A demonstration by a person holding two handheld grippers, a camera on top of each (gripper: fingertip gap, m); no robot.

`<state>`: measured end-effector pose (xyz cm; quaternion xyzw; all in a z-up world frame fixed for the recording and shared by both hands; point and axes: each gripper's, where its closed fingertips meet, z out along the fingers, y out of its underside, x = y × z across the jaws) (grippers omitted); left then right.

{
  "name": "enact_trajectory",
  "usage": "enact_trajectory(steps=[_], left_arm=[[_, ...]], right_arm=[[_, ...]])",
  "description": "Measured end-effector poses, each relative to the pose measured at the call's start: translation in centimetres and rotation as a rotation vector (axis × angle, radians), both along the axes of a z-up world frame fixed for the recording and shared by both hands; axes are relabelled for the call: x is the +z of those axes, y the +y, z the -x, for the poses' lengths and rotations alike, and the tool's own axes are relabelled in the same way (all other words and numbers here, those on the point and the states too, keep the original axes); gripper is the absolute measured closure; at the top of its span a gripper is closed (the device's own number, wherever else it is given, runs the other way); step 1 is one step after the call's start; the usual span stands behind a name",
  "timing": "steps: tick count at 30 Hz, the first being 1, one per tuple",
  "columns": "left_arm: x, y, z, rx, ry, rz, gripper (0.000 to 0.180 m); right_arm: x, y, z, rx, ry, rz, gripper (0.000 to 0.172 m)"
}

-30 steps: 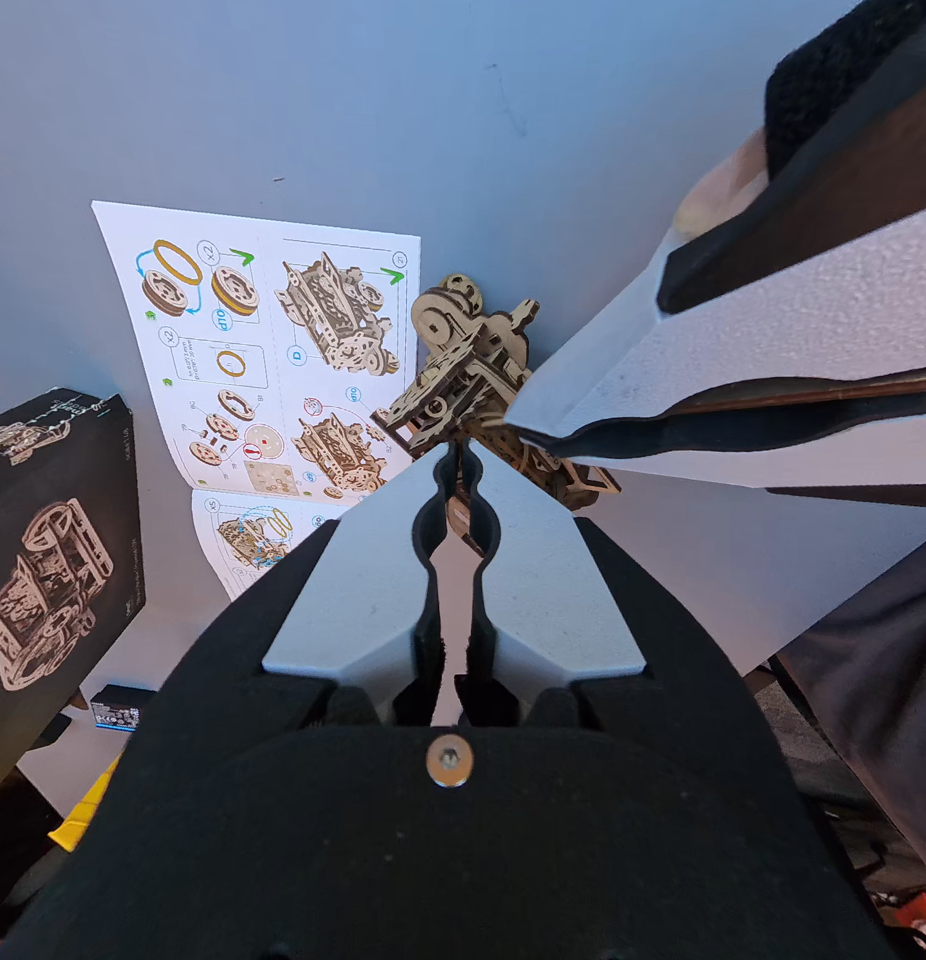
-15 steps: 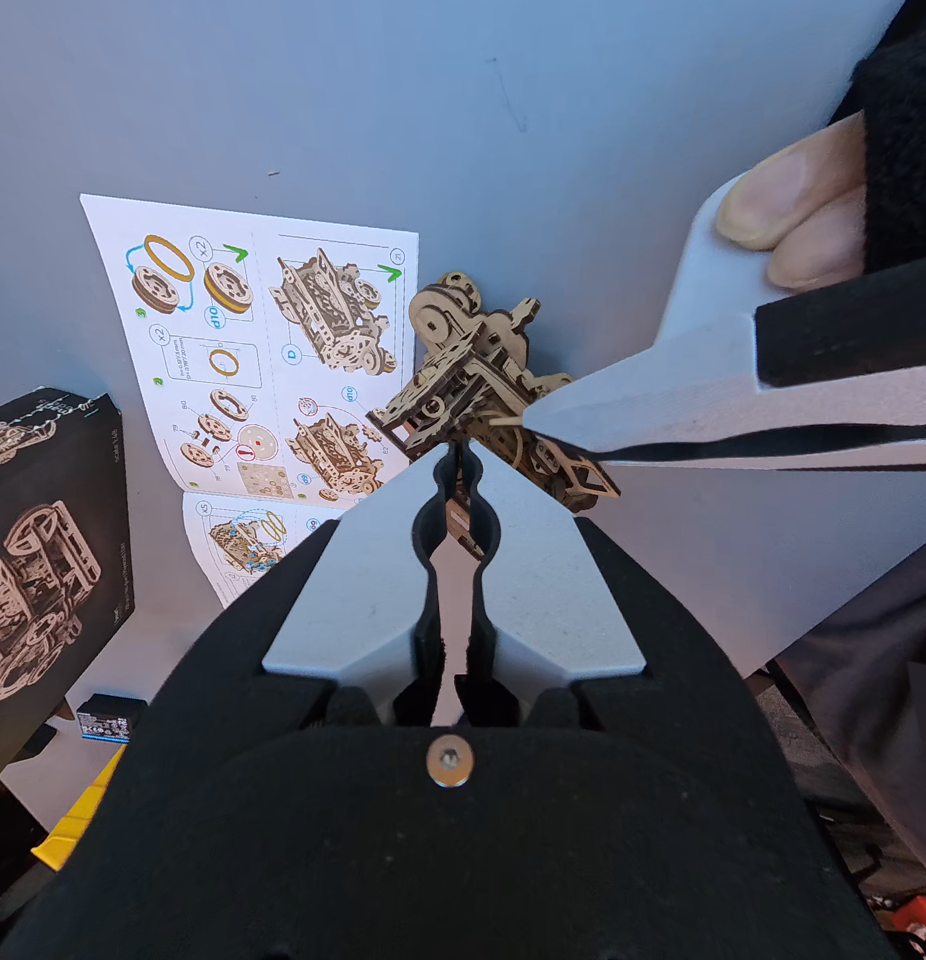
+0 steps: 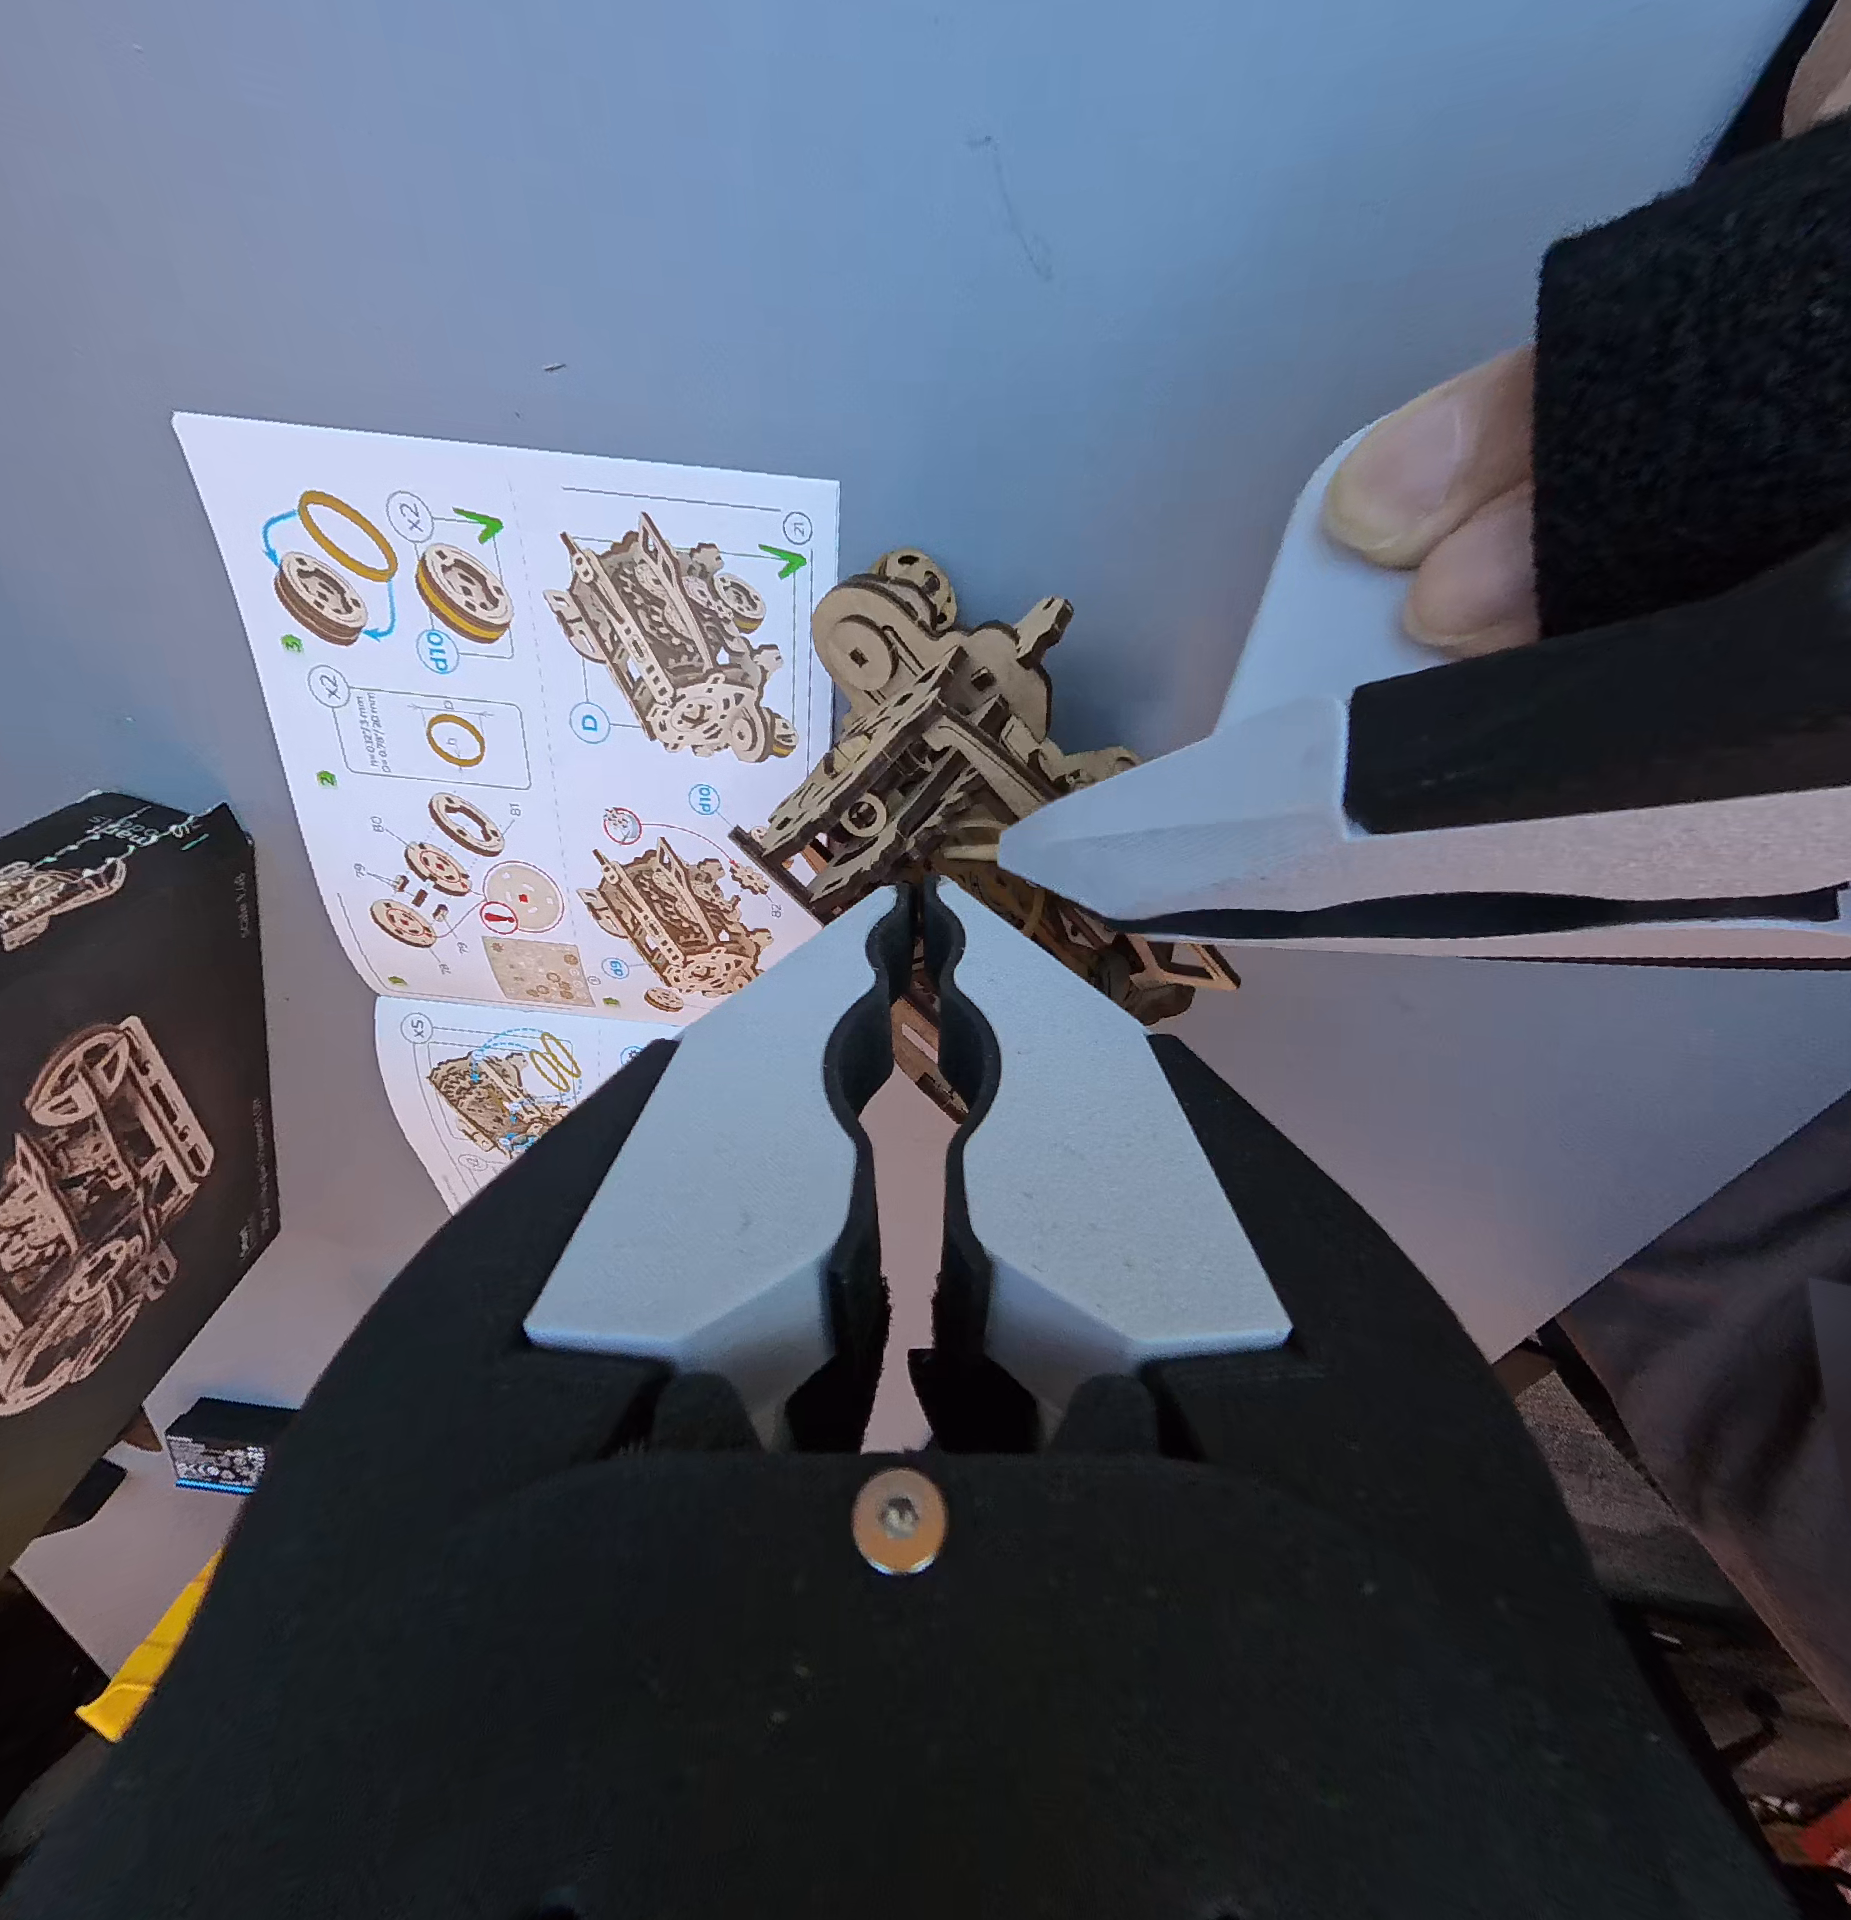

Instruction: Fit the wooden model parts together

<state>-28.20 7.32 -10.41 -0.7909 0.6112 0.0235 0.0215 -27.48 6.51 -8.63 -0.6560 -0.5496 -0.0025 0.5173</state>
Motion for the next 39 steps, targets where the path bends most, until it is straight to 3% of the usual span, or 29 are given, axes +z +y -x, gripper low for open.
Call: enact_trajectory(steps=[39], left_arm=[[-0.04, 0.14, -0.17, -0.003, 0.002, 0.0, 0.18]], right_arm=[[-0.14, 0.54, -0.35, -0.027, 0.018, 0.005, 0.171]])
